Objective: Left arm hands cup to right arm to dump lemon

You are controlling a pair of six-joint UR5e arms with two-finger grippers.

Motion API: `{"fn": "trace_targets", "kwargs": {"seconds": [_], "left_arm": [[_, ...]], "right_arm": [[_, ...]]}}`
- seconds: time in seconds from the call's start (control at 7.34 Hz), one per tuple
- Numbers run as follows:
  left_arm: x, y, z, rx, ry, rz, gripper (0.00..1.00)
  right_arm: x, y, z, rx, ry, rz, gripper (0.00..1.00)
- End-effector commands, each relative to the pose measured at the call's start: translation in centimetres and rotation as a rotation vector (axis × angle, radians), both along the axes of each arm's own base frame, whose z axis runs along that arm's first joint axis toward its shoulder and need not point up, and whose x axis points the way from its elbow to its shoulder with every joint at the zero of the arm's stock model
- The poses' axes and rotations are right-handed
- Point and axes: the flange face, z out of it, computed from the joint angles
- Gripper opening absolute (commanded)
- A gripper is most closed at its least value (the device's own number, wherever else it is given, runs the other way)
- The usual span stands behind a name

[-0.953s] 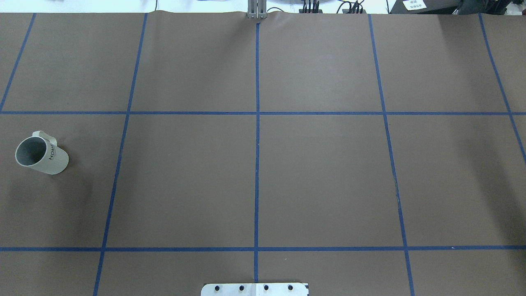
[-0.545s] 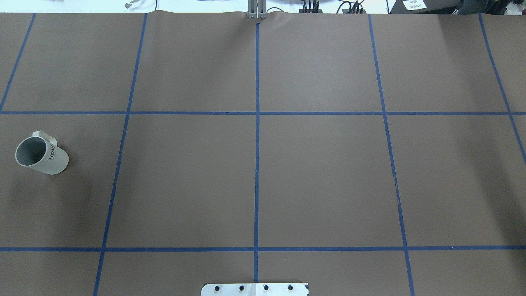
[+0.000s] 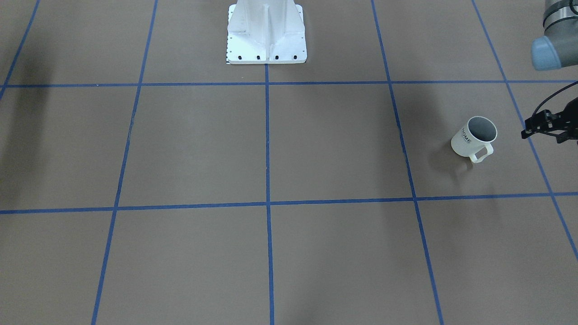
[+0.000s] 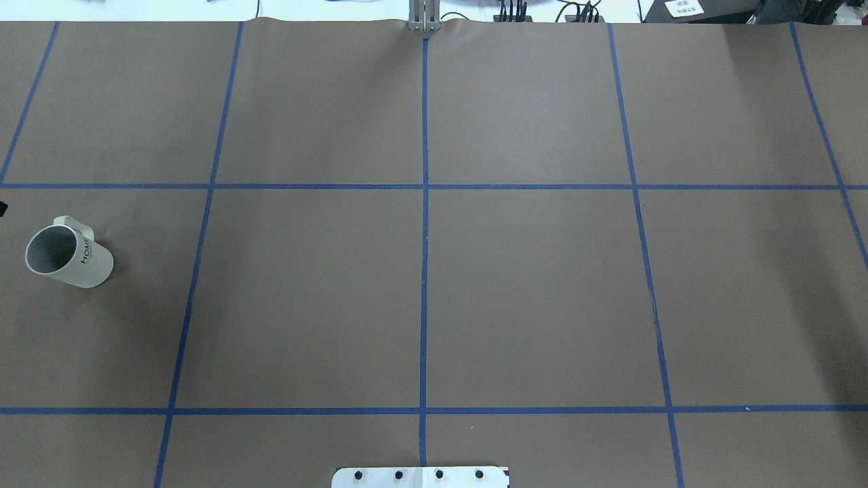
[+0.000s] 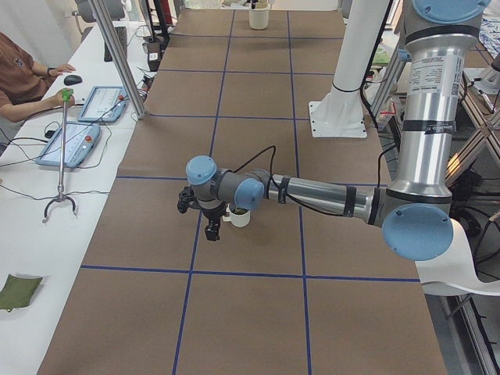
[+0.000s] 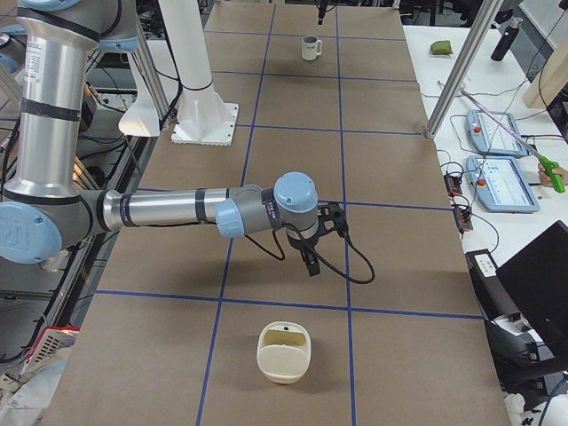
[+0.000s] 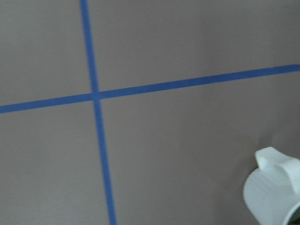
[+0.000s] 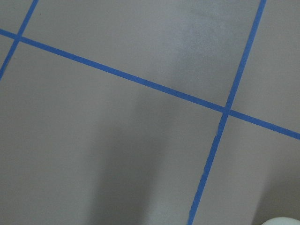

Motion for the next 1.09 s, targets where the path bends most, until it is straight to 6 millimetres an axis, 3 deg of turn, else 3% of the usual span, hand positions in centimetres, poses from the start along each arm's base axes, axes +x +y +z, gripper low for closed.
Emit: {"fn": "trace_targets", "kwargs": {"seconds": [0.0, 0.14, 0.27, 0.41, 0.54, 0.68, 0.82, 0.95], "left_arm": [[2.6, 0.5, -0.9, 0.011, 0.024, -0.003, 1.00], [3.0, 0.9, -0.5, 0.004, 0.025, 0.008, 1.00], [5.2, 1.6, -0.4, -0.003, 0.023, 0.050, 1.00], [5.6, 1.9, -0.1, -0.006, 0.022, 0.060, 0.97], [6.1, 2.2, -0.1, -0.008, 0.023, 0.071, 0.73], [6.0, 2.4, 0.2, -0.019, 0.020, 0.070, 0.08], [5.9, 2.4, 0.3, -0.066, 0.011, 0.025, 0.00], [6.1, 2.3, -0.1, -0.124, 0.011, -0.030, 0.00]], "right_arm": [[-0.9, -0.2, -0.1, 0.003, -0.002, -0.020, 1.00], [-1.1, -0.2, -0.1, 0.003, -0.002, -0.024, 1.00], [-1.2, -0.2, -0.2, 0.004, -0.006, -0.029, 1.00], [-1.6, -0.1, -0.3, 0.001, -0.021, -0.039, 1.00], [-1.7, -0.2, -0.4, 0.003, -0.033, -0.043, 1.00], [-1.8, -0.2, -0.6, 0.004, -0.040, -0.047, 1.00], [-1.7, -0.2, -0.5, 0.014, -0.037, -0.049, 1.00], [-1.7, -0.3, -0.5, 0.037, -0.036, -0.049, 1.00]]}}
